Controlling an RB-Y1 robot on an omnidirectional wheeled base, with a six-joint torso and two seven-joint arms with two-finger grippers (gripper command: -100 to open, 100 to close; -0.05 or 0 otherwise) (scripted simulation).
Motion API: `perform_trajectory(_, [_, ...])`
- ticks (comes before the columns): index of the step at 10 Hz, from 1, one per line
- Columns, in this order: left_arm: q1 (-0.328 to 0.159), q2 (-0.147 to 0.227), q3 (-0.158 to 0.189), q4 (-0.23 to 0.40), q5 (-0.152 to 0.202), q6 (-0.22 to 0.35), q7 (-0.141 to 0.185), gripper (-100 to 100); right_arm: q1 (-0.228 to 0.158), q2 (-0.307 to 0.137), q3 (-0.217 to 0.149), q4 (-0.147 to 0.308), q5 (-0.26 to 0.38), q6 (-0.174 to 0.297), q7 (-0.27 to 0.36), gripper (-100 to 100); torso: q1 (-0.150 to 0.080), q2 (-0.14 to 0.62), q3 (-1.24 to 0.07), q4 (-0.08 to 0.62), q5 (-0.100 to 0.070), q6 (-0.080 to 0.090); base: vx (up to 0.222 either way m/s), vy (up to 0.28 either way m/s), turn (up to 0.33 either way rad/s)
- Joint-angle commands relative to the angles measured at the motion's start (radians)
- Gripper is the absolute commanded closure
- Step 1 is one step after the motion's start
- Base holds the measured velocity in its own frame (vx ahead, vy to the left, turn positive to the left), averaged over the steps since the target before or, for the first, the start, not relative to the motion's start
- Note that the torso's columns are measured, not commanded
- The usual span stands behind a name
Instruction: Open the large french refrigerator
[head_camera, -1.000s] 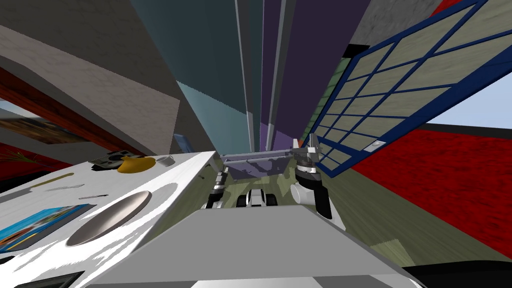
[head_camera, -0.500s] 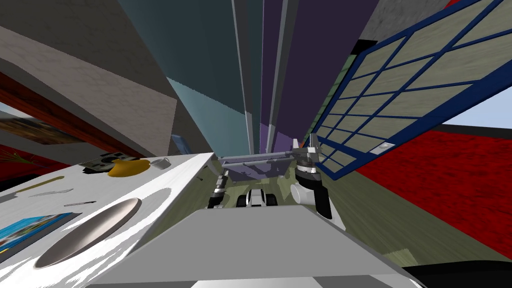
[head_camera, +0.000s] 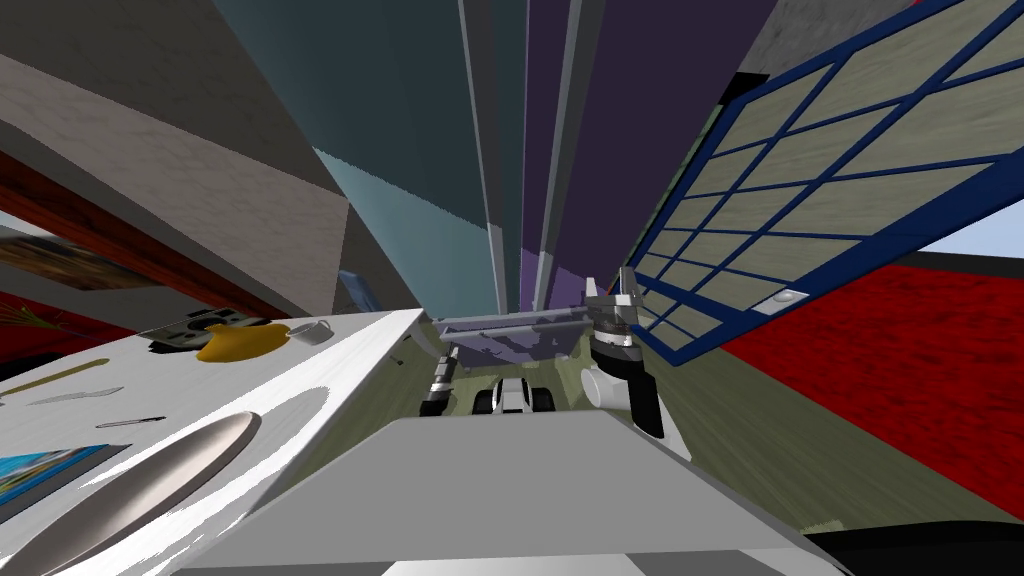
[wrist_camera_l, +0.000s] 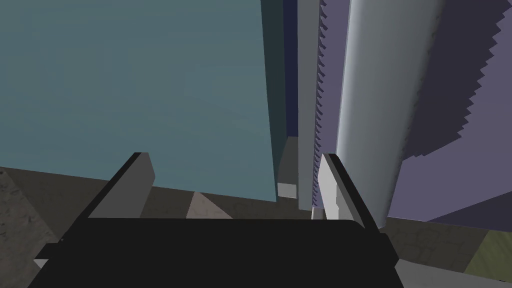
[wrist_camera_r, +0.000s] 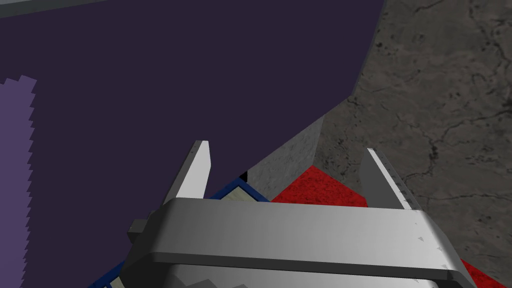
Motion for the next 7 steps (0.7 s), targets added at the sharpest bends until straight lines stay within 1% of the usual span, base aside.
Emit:
perform_trajectory(1, [-0.014,-0.007,-0.001,0.074,0.0,-0.039,-0.003,-100,0.0,0.0,0.0,0.0,0.0,0.0,0.0,0,0.001,0.001,0.0,0.0,0.0,0.0,0.08,-0.01,0.013])
perform_trajectory(2, [-0.014,-0.007,-0.001,0.092,0.0,-0.039,-0.003,-100,0.0,0.0,0.0,0.0,0.0,0.0,0.0,0,0.001,0.001,0.0,0.0,0.0,0.0,0.066,-0.005,0.007])
perform_trajectory(3, [-0.023,-0.013,-0.002,0.141,0.0,-0.063,-0.006,-100,0.0,0.0,0.0,0.0,0.0,0.0,0.0,0,0.001,0.002,0.001,0.0,0.0,0.0,0.086,-0.015,0.013])
perform_trajectory(4, [-0.032,-0.019,-0.003,0.168,0.0,-0.085,-0.009,-100,0.0,0.0,0.0,0.0,0.0,0.0,0.0,0,0.0,0.001,0.0,0.0,0.0,0.0,0.124,-0.021,0.023])
perform_trajectory(5, [-0.032,-0.019,-0.003,0.195,0.0,-0.085,-0.009,-100,0.0,0.0,0.0,0.0,0.0,0.0,0.0,0,0.0,-0.002,-0.001,0.0,0.0,0.0,0.085,-0.015,0.006])
perform_trajectory(6, [-0.041,-0.026,-0.003,0.243,0.0,-0.106,-0.011,-100,0.0,0.0,0.0,0.0,0.0,0.0,0.0,0,0.0,0.001,0.0,0.0,0.0,0.0,0.068,-0.007,0.009])
perform_trajectory(7, [-0.049,-0.033,-0.004,0.271,0.0,-0.126,-0.014,-100,0.0,0.0,0.0,0.0,0.0,0.0,0.0,0,0.001,0.002,0.001,0.0,0.0,0.0,0.104,-0.014,0.018])
